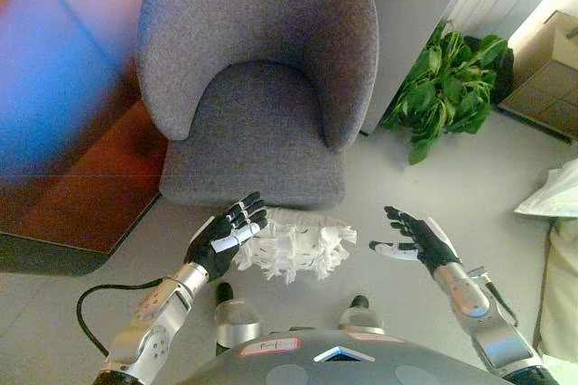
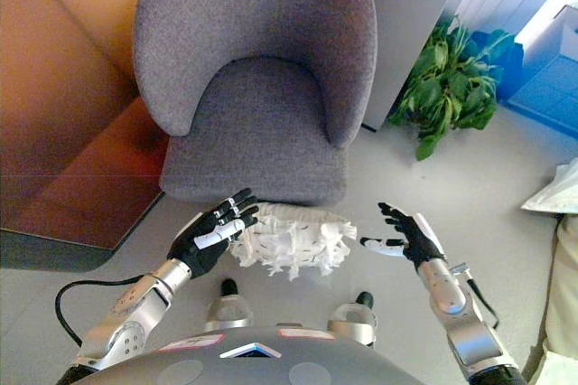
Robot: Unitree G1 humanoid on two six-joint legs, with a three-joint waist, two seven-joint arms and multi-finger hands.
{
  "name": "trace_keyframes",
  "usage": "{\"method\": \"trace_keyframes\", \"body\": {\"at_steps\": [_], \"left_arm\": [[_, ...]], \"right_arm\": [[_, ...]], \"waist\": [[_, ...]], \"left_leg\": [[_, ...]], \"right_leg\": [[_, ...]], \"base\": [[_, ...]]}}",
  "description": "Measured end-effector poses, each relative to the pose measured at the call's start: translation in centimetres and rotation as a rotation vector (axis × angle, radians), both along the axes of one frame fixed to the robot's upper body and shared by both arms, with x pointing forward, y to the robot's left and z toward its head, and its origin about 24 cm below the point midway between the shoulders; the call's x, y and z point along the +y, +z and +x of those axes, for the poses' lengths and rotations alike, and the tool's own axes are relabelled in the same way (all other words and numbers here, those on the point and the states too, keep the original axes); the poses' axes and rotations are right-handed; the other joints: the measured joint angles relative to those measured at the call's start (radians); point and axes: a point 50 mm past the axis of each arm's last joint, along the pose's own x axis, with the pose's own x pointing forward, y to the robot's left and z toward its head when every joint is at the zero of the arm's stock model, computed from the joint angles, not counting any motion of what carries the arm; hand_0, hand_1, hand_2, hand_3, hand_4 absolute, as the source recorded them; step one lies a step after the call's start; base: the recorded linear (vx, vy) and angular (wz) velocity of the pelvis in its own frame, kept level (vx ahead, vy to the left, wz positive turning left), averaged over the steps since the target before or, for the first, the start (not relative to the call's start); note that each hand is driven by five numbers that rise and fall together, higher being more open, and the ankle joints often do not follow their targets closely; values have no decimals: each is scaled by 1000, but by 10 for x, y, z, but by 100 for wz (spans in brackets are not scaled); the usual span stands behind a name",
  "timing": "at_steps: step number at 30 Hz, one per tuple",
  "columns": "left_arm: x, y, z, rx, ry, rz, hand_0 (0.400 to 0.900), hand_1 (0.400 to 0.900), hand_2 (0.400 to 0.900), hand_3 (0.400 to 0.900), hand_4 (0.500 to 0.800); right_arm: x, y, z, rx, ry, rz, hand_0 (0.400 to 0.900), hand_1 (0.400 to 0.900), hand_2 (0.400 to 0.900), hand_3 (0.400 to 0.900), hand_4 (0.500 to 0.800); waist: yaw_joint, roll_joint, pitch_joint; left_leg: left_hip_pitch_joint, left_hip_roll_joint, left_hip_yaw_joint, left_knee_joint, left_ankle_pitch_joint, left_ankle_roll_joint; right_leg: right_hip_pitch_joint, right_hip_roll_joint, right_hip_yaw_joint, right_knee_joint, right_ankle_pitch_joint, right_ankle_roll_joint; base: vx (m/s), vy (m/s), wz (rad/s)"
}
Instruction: Pick up the pillow and put it on the sofa.
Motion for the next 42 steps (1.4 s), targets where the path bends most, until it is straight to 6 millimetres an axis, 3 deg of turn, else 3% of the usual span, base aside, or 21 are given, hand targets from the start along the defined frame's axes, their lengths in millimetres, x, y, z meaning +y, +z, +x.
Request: {"method": "trace_keyframes", "body": {"at_steps": [3, 6, 10, 12, 16, 22, 26, 30, 37, 42], "left_arm": [[15, 7, 5, -13, 13, 30, 900, 900, 900, 900, 800], [18, 18, 21, -76, 19, 15, 900, 900, 900, 900, 800], [12, 54, 66, -306, 19, -24, 900, 900, 900, 900, 800], [9, 70, 82, -389, 27, -42, 900, 900, 900, 900, 800], [8, 86, 94, -475, 35, -42, 900, 900, 900, 900, 800], [-3, 94, 104, -512, 0, -74, 900, 900, 900, 900, 800], [-4, 101, 108, -544, -11, -84, 900, 900, 900, 900, 800], [-4, 105, 109, -560, -27, -81, 900, 900, 900, 900, 800], [-5, 103, 106, -552, -39, -119, 900, 900, 900, 900, 800], [-11, 110, 106, -584, -78, -140, 900, 900, 900, 900, 800]], "right_arm": [[5, 3, 7, -23, 84, -85, 900, 900, 900, 900, 800], [9, 20, 37, -140, 164, -166, 900, 900, 900, 900, 800], [11, 81, 104, -432, 255, -293, 900, 900, 900, 900, 800], [14, 104, 124, -528, 262, -318, 900, 900, 900, 900, 800], [21, 123, 138, -624, 270, -334, 900, 900, 900, 900, 800], [28, 151, 169, -725, 274, -377, 900, 900, 900, 900, 800], [31, 162, 176, -777, 266, -392, 900, 900, 900, 900, 800], [36, 177, 182, -833, 267, -398, 900, 900, 900, 900, 800], [36, 177, 185, -826, 259, -397, 900, 900, 900, 900, 800], [35, 173, 190, -720, 259, -334, 900, 900, 900, 900, 800]], "waist": [[5, -24, 24], [10, -6, 78], [13, 70, 249], [22, 76, 326], [28, 44, 367], [52, 58, 391], [55, 64, 388], [59, 65, 390], [67, 70, 391], [79, 74, 392]], "left_leg": [[-46, -1, -28, 37, 1, 0], [-176, 1, -72, 126, 3, 3], [-448, -4, -131, 319, -16, 37], [-533, -12, -129, 385, -25, 51], [-750, -9, -114, 552, -42, 79], [-982, -13, -140, 814, -119, 110], [-1071, -9, -143, 910, -131, 117], [-1169, -5, -144, 988, -131, 120], [-1271, 2, -195, 1189, -203, 104], [-1314, 4, -242, 1267, -216, 83]], "right_leg": [[-23, -1, 1, 15, -5, 2], [-130, -12, 5, 95, -13, 0], [-410, -71, 47, 364, -82, -23], [-505, -108, 75, 487, -124, -24], [-718, -178, 117, 715, -214, -24], [-920, -248, 176, 953, -286, -15], [-997, -289, 208, 1076, -338, -7], [-1115, -302, 268, 1200, -391, -7], [-1224, -320, 361, 1421, -501, -2], [-1262, -326, 385, 1542, -572, -9]], "base": [[-153, -74, 24], [-343, -75, 22], [-388, 12, 24], [-297, 36, 25], [-263, 23, 31], [-102, 13, 25], [-38, 27, 18], [-19, 20, 18], [25, 2, 12], [51, -16, 12]]}}
